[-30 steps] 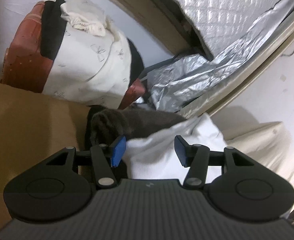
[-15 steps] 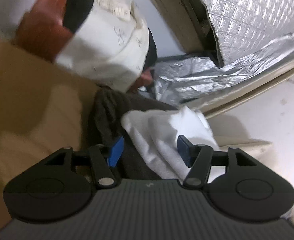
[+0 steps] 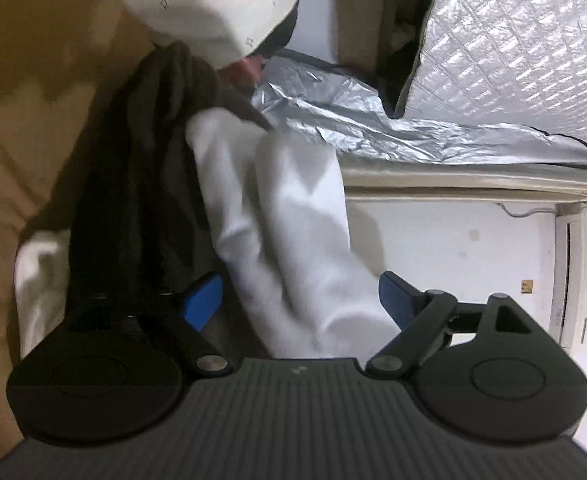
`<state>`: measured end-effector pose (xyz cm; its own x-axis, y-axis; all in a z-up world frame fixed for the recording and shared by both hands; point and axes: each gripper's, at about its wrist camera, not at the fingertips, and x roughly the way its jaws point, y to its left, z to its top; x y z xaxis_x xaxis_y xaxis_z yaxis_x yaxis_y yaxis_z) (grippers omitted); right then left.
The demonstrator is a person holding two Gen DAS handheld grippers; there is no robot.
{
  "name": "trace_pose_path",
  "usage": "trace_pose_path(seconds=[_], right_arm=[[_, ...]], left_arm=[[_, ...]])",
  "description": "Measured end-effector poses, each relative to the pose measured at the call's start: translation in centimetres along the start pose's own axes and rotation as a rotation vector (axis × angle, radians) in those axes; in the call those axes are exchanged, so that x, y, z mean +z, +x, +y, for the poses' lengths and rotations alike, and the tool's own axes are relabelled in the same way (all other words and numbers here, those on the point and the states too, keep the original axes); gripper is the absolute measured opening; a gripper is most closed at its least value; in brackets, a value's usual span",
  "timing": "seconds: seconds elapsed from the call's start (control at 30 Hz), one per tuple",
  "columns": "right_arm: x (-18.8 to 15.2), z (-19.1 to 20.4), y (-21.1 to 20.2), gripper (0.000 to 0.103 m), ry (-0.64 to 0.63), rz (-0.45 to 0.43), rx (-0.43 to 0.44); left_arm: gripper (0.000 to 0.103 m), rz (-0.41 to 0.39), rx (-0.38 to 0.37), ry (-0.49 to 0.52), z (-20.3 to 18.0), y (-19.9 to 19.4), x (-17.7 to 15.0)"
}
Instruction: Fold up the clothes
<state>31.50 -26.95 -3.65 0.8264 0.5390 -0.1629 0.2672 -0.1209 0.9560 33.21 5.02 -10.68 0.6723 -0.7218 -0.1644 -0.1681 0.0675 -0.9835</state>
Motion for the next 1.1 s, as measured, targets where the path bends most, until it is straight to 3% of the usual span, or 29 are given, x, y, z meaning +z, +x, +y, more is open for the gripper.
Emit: trace_pose_path(seconds=[0.1, 0.23, 0.27, 0.3, 0.33, 0.43, 0.6, 0.73, 0.8, 0.97, 1.1], right_arm=[[0.0, 0.3, -0.1, 0.038, 0.005, 0.004, 0.014], [-0.1, -0.3, 0.0, 0.038, -0.017, 0.045, -0.025], [-0.1, -0.5, 0.0, 0.038, -0.023, 0.056, -0.035], [0.1, -0.7, -0.2, 0.038, -0.055, 0.076, -0.06], [0.2, -0.8, -0.5, 0.038, -0.101, 0.087, -0.105], [0.9, -0.7, -1.3, 0.045, -0.246, 0.092, -0.285], [1.0, 0.5, -3.2, 0.053, -0.466, 0.026, -0.317], [0.4, 3.8, -5.9, 0.059, -0.79, -0.22, -0.362], [1.2, 5.6, -6.2, 0.06, -0.91, -0.279, -0.418], [7.5, 4.9, -5.8, 0.06, -0.717, -0.224, -0.439], [9.3, 3.8, -3.7, 0.062, -0.758, -0.214, -0.424]], left_arm=[[0.088, -0.08, -0.028, -0.034, 0.0, -0.1, -1.1], [0.088, -0.132, -0.14, -0.152, 1.8, 1.3, -1.5], [0.082, -0.143, -0.166, -0.153, 2.2, 1.8, -1.5], [0.054, -0.154, -0.155, -0.137, 2.3, 1.9, -1.5], [0.032, -0.174, -0.096, -0.082, 1.7, 1.6, -1.4], [0.017, -0.247, 0.057, 0.09, -0.1, 0.6, -1.0], [0.015, -0.315, 0.088, 0.191, -1.4, -0.3, -0.8], [0.015, -0.343, 0.126, 0.247, -2.1, 0.0, -1.0], [0.015, -0.35, 0.138, 0.266, -2.5, -0.1, -1.1], [0.015, -0.365, 0.169, 0.309, -2.7, -0.1, -1.5], [0.015, -0.366, 0.187, 0.358, -2.9, 0.6, -1.6]])
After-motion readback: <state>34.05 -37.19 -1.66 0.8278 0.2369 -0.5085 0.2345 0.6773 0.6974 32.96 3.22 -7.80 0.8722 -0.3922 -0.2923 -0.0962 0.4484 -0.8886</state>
